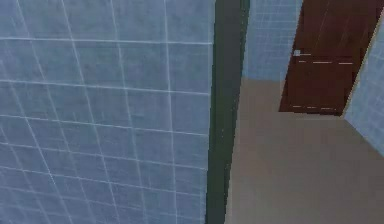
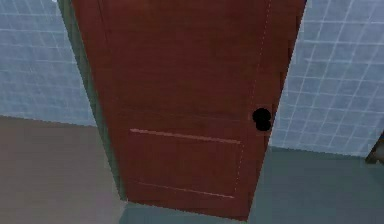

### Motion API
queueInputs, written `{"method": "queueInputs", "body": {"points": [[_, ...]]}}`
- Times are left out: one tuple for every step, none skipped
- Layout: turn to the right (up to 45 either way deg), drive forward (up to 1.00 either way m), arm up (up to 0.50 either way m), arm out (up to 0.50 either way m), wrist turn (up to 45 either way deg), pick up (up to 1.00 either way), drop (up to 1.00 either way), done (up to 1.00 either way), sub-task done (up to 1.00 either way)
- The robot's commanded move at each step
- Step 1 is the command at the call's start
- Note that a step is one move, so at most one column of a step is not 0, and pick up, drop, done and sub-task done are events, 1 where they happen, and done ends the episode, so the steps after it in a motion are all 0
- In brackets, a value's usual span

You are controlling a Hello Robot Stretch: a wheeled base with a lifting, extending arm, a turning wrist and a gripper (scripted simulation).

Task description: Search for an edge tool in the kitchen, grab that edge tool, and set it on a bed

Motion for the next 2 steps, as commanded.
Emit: {"method": "queueInputs", "body": {"points": [[45.0,0.0,0.0,0.0,0.0,0.0,0.0,0.0,0.0],[45.0,0.0,0.0,0.0,0.0,0.0,0.0,0.0,0.0]]}}
